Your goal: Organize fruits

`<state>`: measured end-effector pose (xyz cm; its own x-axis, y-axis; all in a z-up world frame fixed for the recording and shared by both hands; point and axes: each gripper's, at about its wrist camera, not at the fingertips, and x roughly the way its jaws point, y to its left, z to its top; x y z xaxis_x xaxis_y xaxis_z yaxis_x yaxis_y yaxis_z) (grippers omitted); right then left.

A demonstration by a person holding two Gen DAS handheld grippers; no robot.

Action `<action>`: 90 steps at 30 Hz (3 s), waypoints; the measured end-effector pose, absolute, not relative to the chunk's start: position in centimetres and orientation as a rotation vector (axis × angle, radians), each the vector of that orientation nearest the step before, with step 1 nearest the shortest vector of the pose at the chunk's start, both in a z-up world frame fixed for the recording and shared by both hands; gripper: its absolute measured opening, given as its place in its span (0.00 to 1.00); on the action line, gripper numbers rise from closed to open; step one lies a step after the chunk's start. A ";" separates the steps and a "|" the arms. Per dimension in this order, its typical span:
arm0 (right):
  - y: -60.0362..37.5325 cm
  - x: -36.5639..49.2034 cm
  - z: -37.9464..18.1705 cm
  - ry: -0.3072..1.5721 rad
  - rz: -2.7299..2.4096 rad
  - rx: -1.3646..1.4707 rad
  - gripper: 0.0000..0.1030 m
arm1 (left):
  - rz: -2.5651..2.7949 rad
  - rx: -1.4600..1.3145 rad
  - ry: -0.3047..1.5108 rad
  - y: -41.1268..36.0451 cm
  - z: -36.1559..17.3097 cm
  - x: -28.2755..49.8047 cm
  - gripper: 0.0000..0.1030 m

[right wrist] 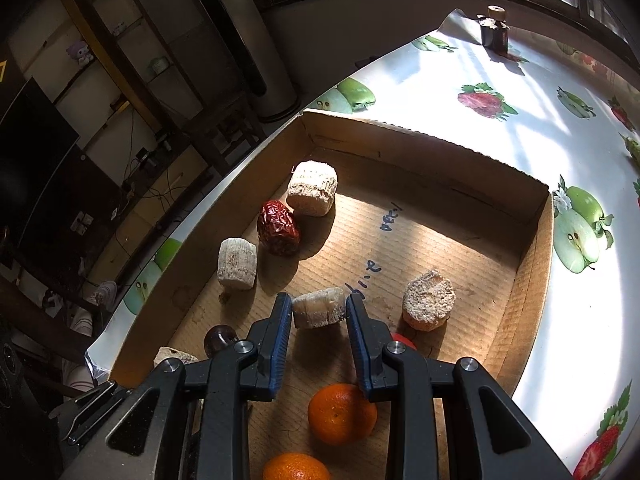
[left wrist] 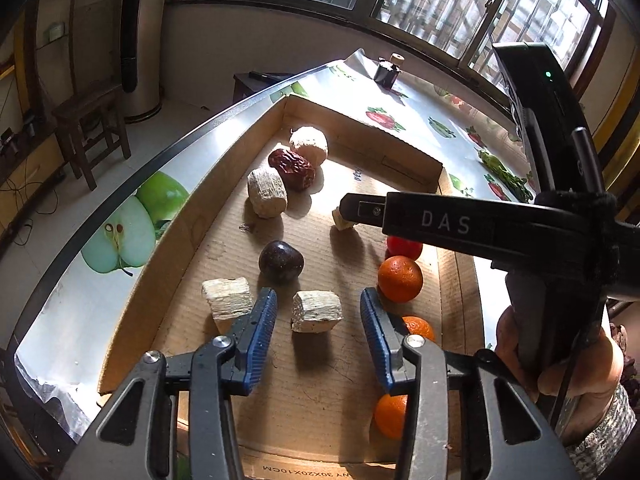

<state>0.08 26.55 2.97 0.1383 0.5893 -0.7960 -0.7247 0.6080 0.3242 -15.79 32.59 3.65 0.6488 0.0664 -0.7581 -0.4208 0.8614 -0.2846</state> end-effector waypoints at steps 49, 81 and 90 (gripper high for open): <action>5.5 -13.6 7.1 0.742 0.556 -0.086 0.84 | 0.610 -0.163 0.481 21.7 12.4 -23.8 1.00; 8.0 -14.1 5.5 0.753 0.533 -0.174 0.85 | 0.527 -0.244 0.640 23.9 8.9 -21.2 1.00; 8.3 -14.1 5.5 0.734 0.532 -0.185 0.86 | 0.511 -0.232 0.649 23.6 8.6 -20.5 1.00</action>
